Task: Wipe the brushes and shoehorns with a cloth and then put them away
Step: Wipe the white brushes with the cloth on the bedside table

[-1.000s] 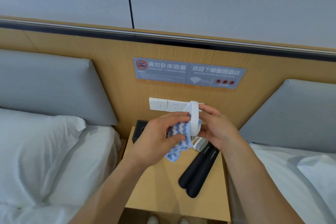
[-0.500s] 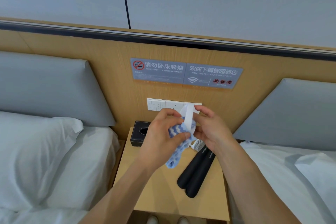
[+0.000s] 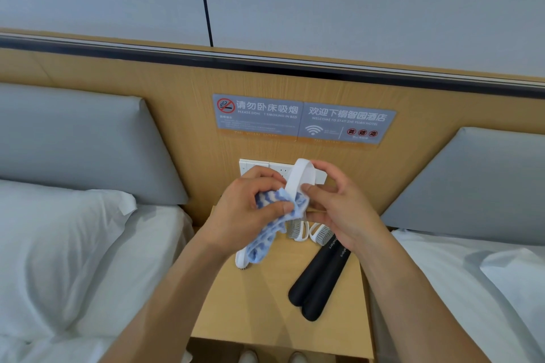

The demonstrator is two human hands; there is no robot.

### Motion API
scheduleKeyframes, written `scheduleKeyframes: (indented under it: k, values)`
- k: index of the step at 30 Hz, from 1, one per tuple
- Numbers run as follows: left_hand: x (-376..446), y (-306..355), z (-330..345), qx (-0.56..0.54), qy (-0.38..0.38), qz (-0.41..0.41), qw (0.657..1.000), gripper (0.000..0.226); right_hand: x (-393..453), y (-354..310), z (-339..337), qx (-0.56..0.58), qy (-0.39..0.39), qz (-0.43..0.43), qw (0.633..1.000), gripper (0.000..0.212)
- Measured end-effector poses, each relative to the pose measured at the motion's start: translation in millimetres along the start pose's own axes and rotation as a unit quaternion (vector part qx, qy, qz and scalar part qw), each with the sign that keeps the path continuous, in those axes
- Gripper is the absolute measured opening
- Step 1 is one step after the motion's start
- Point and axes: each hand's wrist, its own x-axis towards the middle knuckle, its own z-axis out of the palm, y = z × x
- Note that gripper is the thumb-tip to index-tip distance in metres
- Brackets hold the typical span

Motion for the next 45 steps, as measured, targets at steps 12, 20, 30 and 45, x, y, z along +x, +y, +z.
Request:
scheduleKeyframes:
  k: [12,20,30,45]
  values:
    - [3,-1,-6,-0.056,-0.005,-0.04,0.998,0.012,-2,-1,5,-0.146,0.035,-0.117,0.982,0.051]
    - [13,-3,-16,-0.127,-0.01,-0.071,0.989,0.017,-8,-11,10,-0.305,0.025,-0.202,0.93,0.056]
    - [31,4,-29,-0.113,0.012,-0.247,0.962,0.049,-16,-10,20,-0.444,0.054,-0.248,0.859,0.081]
    - [13,0,-14,-0.087,-0.009,-0.139,0.986,0.03,-10,1,11,-0.289,0.08,-0.152,0.942,0.064]
